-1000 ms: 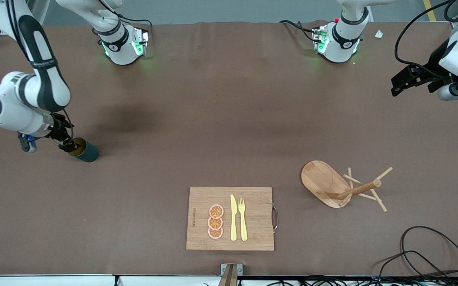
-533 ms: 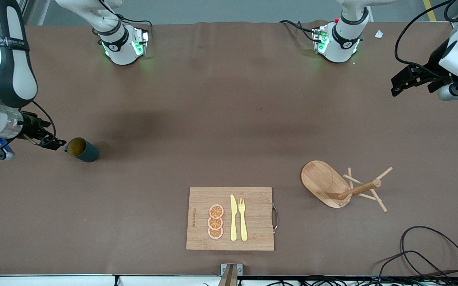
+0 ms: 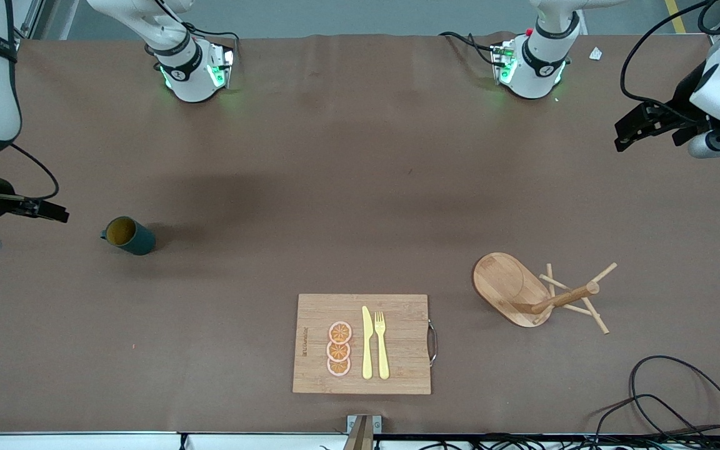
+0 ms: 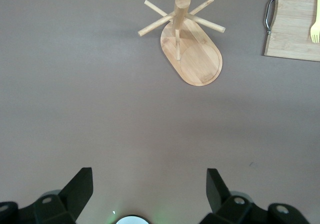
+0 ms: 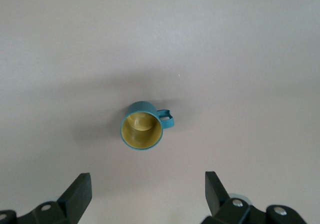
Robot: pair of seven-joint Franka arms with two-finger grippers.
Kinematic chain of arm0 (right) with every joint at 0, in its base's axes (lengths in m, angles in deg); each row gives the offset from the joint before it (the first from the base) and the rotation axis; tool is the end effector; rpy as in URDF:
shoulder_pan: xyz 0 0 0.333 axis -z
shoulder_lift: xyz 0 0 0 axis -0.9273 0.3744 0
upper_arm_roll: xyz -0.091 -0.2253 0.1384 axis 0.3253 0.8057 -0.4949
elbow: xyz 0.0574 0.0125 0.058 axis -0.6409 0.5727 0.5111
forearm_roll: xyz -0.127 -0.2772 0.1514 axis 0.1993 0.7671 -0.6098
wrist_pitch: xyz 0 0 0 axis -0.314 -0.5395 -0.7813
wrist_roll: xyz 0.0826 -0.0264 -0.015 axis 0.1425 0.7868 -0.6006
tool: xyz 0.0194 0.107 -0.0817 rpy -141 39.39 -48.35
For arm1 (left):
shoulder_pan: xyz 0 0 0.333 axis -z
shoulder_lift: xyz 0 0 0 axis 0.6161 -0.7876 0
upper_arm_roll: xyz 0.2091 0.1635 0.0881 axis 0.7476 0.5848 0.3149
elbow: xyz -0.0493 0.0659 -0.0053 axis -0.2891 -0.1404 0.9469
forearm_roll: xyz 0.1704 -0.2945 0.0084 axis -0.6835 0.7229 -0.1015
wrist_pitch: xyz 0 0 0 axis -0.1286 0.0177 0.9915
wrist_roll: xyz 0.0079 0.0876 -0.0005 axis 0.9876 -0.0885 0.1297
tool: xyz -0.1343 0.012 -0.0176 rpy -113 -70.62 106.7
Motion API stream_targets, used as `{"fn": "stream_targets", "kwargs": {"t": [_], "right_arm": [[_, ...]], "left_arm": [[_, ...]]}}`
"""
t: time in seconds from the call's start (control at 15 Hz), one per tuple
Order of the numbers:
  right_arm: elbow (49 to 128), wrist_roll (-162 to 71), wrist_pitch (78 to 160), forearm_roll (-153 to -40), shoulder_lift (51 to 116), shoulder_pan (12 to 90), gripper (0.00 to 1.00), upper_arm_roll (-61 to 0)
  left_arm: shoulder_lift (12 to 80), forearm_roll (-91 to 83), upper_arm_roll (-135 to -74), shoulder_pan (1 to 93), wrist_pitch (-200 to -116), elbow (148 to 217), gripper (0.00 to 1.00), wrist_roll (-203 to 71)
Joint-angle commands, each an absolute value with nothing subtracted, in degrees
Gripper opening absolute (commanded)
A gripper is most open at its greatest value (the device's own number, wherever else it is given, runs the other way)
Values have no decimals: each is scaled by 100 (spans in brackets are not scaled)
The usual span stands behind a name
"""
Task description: Transfer cup from left to right arm and place
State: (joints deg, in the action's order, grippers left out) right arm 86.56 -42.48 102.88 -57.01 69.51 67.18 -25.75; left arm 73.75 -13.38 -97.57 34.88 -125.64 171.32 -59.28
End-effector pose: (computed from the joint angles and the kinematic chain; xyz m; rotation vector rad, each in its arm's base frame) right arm 0.5310 -0.0893 0.4422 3.0712 -0.1776 -0.1777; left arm 0.4749 -0.0704 0.5813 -3.1225 -0.1329 0.0436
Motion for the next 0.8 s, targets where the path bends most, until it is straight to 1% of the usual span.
{"fn": "stream_targets", "kwargs": {"t": [0.0, 0.2, 0.33, 0.47, 0.73], "right_arm": [[8095, -4473, 9816, -5575, 7000, 6625, 100, -2583], [7428, -4412, 9104, -5646, 7035, 6617, 100, -2592], [7172, -4403, 8953, -5750, 7053, 6617, 100, -2592], [7083, -4403, 8760, -6066, 7053, 6695, 100, -2575], [7065, -4446, 8706, -6059, 7079, 6713, 100, -2557]], "left_arm": [[7358, -1292, -9781, 3452, -12638, 17116, 100, -6046], [7314, -1319, -9799, 3469, -12761, 17116, 100, -6055], [7314, -1328, -9825, 3478, -12770, 17125, 100, -6055], [7314, -1319, -9825, 3478, -12770, 17116, 100, -6055], [7323, -1310, -9825, 3452, -12762, 17125, 100, -6055]]}}
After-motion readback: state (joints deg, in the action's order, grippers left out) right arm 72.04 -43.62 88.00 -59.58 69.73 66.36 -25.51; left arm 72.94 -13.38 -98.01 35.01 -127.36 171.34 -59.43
